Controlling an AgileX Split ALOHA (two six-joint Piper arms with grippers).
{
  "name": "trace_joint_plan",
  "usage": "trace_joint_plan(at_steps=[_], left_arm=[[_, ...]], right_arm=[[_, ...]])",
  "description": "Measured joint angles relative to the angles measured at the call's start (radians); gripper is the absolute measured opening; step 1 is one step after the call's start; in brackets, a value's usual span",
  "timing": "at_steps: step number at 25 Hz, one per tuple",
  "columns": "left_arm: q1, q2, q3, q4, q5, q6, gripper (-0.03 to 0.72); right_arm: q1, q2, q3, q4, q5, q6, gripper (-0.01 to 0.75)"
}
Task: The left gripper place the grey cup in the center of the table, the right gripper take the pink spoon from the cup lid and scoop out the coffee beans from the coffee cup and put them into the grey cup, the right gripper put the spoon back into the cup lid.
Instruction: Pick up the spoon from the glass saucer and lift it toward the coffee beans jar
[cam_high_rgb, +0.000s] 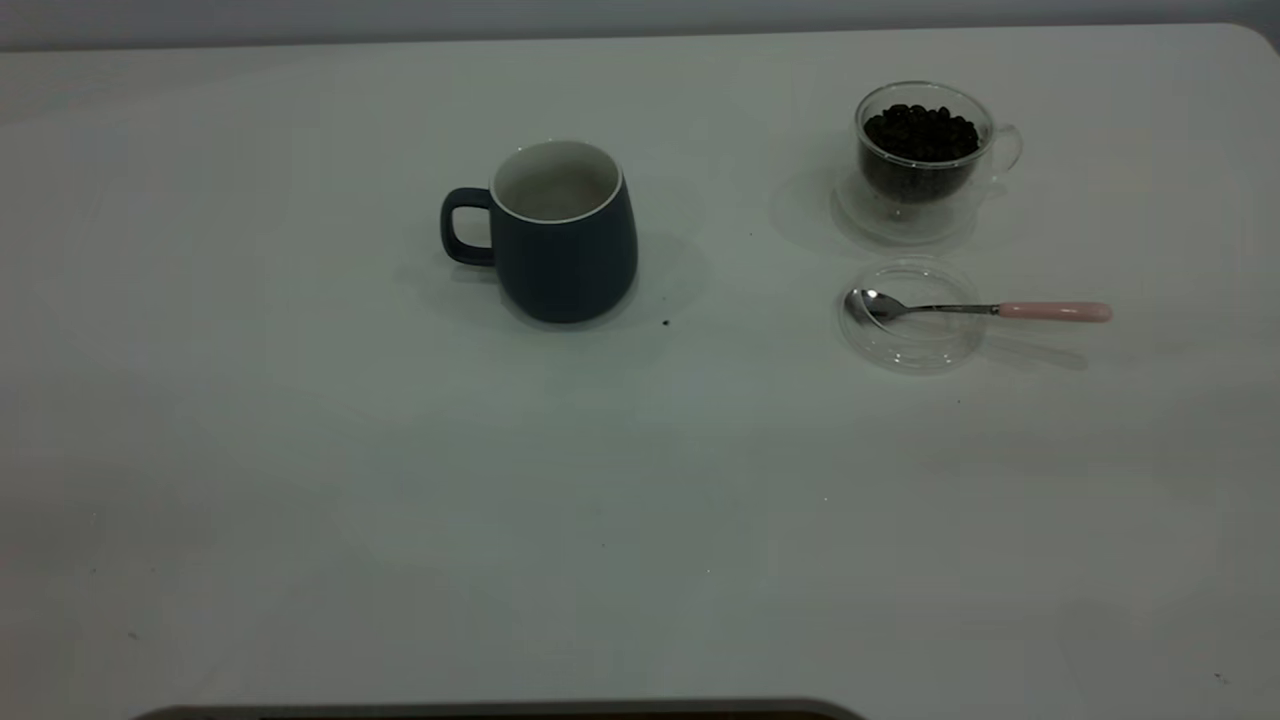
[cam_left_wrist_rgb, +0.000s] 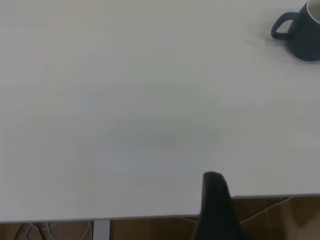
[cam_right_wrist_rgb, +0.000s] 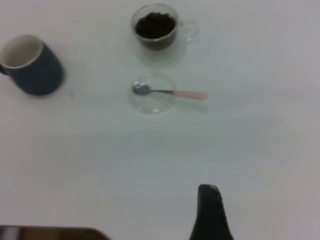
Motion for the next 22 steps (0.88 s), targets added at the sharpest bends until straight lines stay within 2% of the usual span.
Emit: trace_joint_plan(at_steps=[8,11,17,22], left_arm=[[0.0,0.0,0.0,0.0,0.0,0.0,0.569],[0.0,0.0,0.0,0.0,0.0,0.0,0.569],[0.0,0.0,0.0,0.0,0.0,0.0,0.569],[0.0,0.0,0.0,0.0,0.0,0.0,0.569]], right_arm=[[0.0,0.426,0.0,0.165,-0.377,-0.274,0.591],[0.0,0.615,0.0,0.216,-0.487,-0.364,0.591],[0.0,0.945,-0.003,0.432,-0.64,-0.625,0.591],[0.0,1.156,-0.087,0.649,-0.674,-0.887,0.591]])
